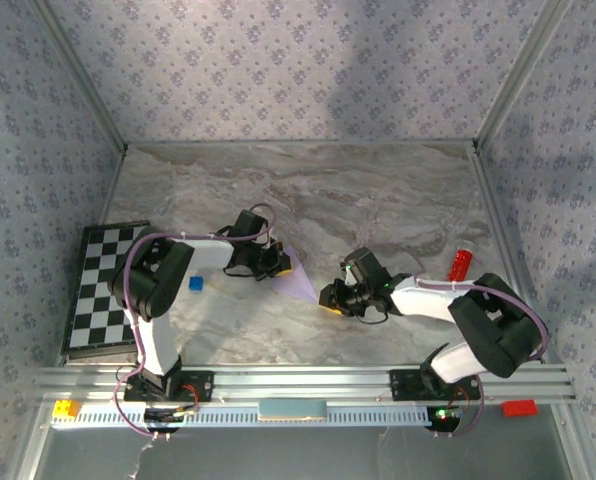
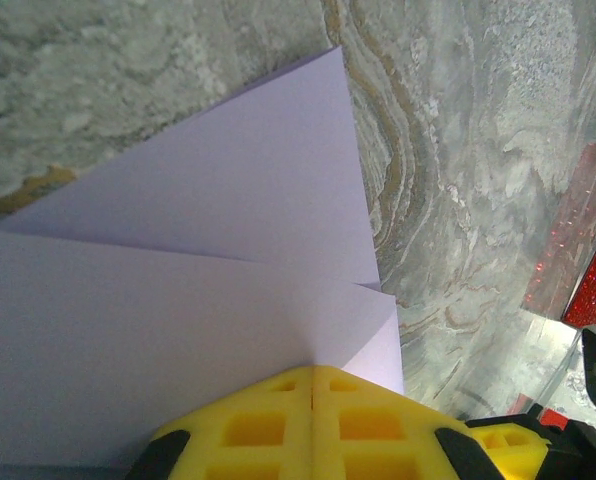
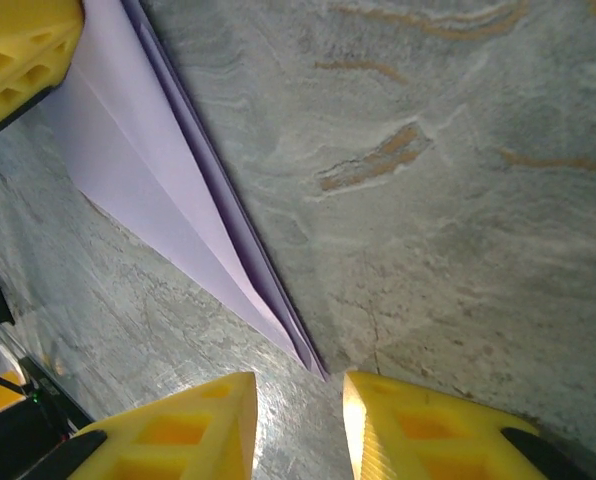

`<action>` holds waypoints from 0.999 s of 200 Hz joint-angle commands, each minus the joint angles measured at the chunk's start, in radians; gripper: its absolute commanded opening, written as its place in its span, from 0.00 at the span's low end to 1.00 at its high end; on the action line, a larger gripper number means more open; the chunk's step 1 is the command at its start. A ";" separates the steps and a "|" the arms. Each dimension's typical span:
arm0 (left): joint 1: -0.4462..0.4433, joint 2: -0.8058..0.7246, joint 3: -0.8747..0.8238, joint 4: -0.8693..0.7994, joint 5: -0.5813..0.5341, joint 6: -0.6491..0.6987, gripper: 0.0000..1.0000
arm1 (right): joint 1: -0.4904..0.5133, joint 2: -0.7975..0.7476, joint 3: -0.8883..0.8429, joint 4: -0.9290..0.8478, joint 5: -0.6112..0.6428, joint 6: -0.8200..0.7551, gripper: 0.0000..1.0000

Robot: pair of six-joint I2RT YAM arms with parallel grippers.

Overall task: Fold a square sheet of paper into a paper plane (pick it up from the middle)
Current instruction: Fourth fold the wing at the center of the table, then turn over the paper at the center of the table.

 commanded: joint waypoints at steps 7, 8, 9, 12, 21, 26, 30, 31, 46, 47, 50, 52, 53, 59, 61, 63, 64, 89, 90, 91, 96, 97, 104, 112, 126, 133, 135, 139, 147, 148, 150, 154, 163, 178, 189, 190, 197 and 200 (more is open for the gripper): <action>0.009 0.012 -0.007 -0.047 0.004 -0.011 0.00 | 0.006 0.036 0.007 0.085 0.009 0.054 0.25; 0.009 0.013 -0.007 -0.047 0.005 -0.011 0.00 | 0.005 0.035 0.007 0.086 0.010 0.056 0.25; 0.010 0.013 -0.007 -0.047 0.005 -0.011 0.00 | 0.005 0.035 0.007 0.088 0.010 0.058 0.25; 0.010 0.013 -0.007 -0.046 0.006 -0.011 0.00 | 0.006 0.035 0.008 0.091 0.011 0.061 0.25; 0.010 0.012 -0.009 -0.044 0.010 -0.012 0.00 | 0.003 0.036 0.012 0.096 0.013 0.070 0.25; 0.009 0.013 -0.009 -0.044 0.012 -0.012 0.00 | 0.004 0.038 0.015 0.095 0.013 0.074 0.25; 0.009 0.013 -0.008 -0.043 0.011 -0.013 0.00 | 0.003 0.042 0.018 0.093 0.012 0.074 0.25; 0.010 0.014 -0.007 -0.043 0.012 -0.014 0.00 | 0.003 0.042 0.019 0.093 0.011 0.074 0.25; 0.009 0.017 -0.004 -0.042 0.022 -0.017 0.00 | -0.001 0.052 0.024 0.095 0.009 0.076 0.26; 0.010 0.018 -0.004 -0.041 0.022 -0.017 0.00 | -0.001 0.053 0.025 0.096 0.009 0.078 0.26; 0.009 0.019 -0.004 -0.040 0.024 -0.018 0.00 | -0.003 0.054 0.023 0.101 0.008 0.080 0.26; 0.011 0.019 -0.004 -0.039 0.024 -0.018 0.00 | -0.004 0.055 0.023 0.104 0.006 0.082 0.26; 0.010 0.019 -0.004 -0.039 0.025 -0.018 0.00 | -0.004 0.055 0.022 0.106 0.006 0.083 0.26; 0.011 0.019 -0.003 -0.039 0.025 -0.018 0.00 | -0.005 0.058 0.022 0.114 0.001 0.085 0.27; 0.011 0.019 -0.002 -0.040 0.025 -0.018 0.00 | -0.006 0.057 0.022 0.118 0.001 0.085 0.27; 0.011 0.019 -0.002 -0.041 0.025 -0.018 0.00 | -0.007 0.057 0.022 0.119 0.001 0.085 0.27; 0.011 0.019 -0.003 -0.041 0.025 -0.018 0.00 | -0.006 0.057 0.022 0.120 0.001 0.085 0.27; 0.015 0.018 -0.003 -0.042 0.025 -0.023 0.00 | -0.006 0.047 0.020 0.144 -0.007 0.085 0.27; 0.017 0.018 -0.003 -0.042 0.026 -0.023 0.00 | -0.006 0.047 0.021 0.145 -0.007 0.085 0.27; 0.017 0.018 -0.003 -0.042 0.026 -0.023 0.00 | -0.006 0.046 0.020 0.145 -0.006 0.084 0.27; 0.018 0.019 -0.002 -0.043 0.027 -0.023 0.00 | -0.007 0.040 0.019 0.144 -0.006 0.081 0.27; 0.018 0.019 -0.002 -0.042 0.027 -0.023 0.00 | -0.007 0.040 0.020 0.143 -0.005 0.081 0.27; 0.020 0.019 -0.002 -0.042 0.028 -0.023 0.00 | -0.009 0.031 0.021 0.133 0.002 0.076 0.27; 0.022 0.020 -0.001 -0.042 0.030 -0.023 0.00 | -0.008 0.026 0.023 0.121 0.010 0.067 0.28; 0.026 0.022 -0.001 -0.041 0.034 -0.023 0.00 | -0.013 0.018 0.025 0.110 0.005 0.052 0.28; 0.028 0.023 -0.002 -0.042 0.035 -0.023 0.00 | -0.018 0.022 0.025 0.114 -0.002 0.050 0.28; 0.027 0.023 -0.001 -0.042 0.034 -0.023 0.00 | -0.019 0.022 0.024 0.118 -0.006 0.050 0.28; 0.029 0.024 0.000 -0.043 0.036 -0.023 0.00 | -0.022 0.024 0.024 0.129 -0.016 0.050 0.29; 0.031 0.025 -0.001 -0.042 0.036 -0.024 0.00 | -0.027 0.030 0.025 0.153 -0.038 0.051 0.29; 0.031 0.025 -0.001 -0.042 0.036 -0.023 0.00 | -0.028 0.030 0.025 0.156 -0.040 0.051 0.29; 0.031 0.025 -0.001 -0.041 0.036 -0.023 0.00 | -0.027 0.032 0.025 0.160 -0.044 0.052 0.29; 0.031 0.025 -0.002 -0.041 0.037 -0.024 0.00 | -0.028 0.035 0.025 0.167 -0.050 0.052 0.29; 0.031 0.028 -0.001 -0.039 0.040 -0.027 0.00 | -0.028 0.048 0.036 0.173 -0.068 0.048 0.29; 0.032 0.028 -0.002 -0.035 0.045 -0.030 0.00 | -0.028 0.072 0.050 0.174 -0.087 0.041 0.29; 0.031 0.028 -0.003 -0.033 0.044 -0.032 0.00 | -0.030 0.085 0.052 0.179 -0.090 0.039 0.30; 0.031 0.028 -0.003 -0.032 0.044 -0.032 0.00 | -0.031 0.087 0.051 0.179 -0.090 0.039 0.30; 0.031 0.027 -0.004 -0.030 0.044 -0.034 0.00 | -0.032 0.090 0.053 0.177 -0.087 0.036 0.30; 0.031 0.028 -0.004 -0.031 0.044 -0.035 0.00 | -0.034 0.090 0.053 0.174 -0.085 0.032 0.30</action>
